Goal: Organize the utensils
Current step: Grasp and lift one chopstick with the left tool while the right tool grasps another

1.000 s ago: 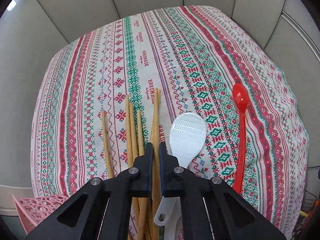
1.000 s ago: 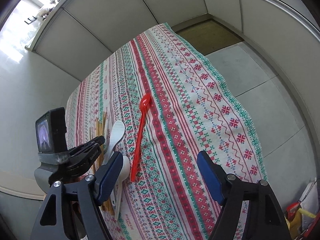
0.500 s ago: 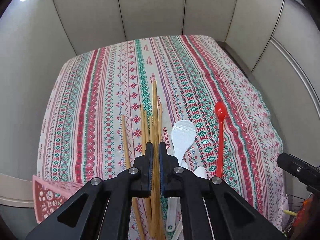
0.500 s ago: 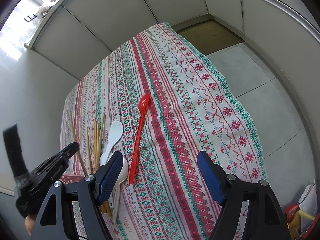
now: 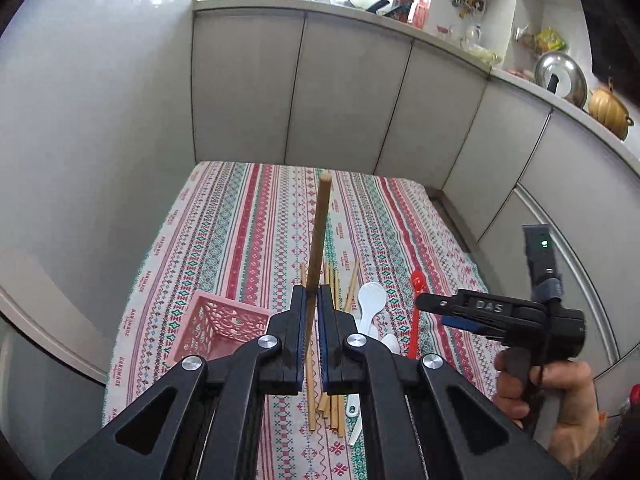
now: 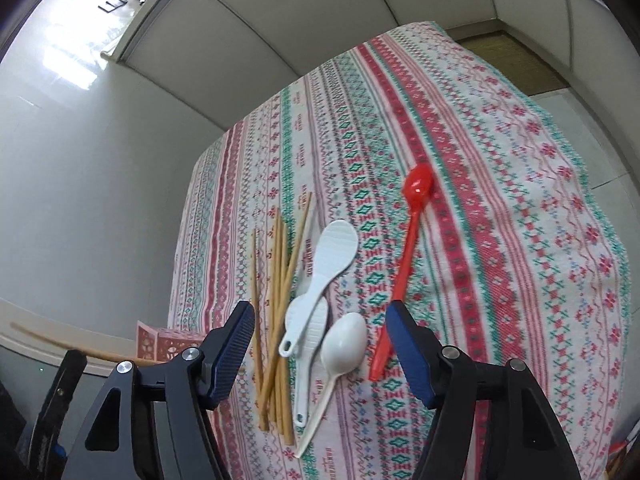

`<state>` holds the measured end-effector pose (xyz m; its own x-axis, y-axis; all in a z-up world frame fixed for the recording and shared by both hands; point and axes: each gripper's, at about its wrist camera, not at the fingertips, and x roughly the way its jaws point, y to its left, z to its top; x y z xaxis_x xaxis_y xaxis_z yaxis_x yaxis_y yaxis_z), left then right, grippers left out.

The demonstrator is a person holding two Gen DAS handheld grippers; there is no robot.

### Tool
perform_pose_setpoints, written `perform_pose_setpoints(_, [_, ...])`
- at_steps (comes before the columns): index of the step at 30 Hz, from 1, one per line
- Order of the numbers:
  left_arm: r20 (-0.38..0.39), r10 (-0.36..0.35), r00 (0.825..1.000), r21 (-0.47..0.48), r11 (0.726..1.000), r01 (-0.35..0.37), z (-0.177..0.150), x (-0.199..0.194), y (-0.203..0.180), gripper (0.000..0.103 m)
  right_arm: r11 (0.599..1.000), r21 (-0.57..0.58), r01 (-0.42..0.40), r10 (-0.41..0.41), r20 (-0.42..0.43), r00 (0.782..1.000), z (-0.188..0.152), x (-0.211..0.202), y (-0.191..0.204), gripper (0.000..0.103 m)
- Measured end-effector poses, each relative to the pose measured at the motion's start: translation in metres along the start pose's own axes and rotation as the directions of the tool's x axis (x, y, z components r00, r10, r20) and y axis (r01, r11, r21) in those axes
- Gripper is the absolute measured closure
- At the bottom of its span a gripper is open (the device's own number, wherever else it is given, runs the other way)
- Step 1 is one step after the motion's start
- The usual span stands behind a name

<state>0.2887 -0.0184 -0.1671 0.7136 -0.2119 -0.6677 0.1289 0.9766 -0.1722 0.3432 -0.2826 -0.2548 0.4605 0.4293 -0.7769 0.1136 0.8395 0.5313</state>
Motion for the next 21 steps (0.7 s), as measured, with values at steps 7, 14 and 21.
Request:
perform_pose_setpoints(7, [0.029,-0.056,0.998,-0.009,0.998,0.056,0.001,-0.026,0.014,0.098,1.000,-0.018,-0.016,0.016,-0.047,0.999,0.019,0.049,0.029,0.050])
perform_pose_setpoints(14, [0.052,-0.109,0.993,-0.012,0.994,0.110,0.003,-0.043,0.024,0.103,1.000,-0.009,0.020,-0.021,-0.101,0.995,0.034,0.096,0.031,0.070])
perform_pose_setpoints(21, [-0.003,-0.142,0.990,-0.015,0.990,0.142,-0.004,-0.031,0.035,0.103,0.993,-0.103,0.051,-0.063,-0.118,0.991,0.031,0.113,0.047,0.078])
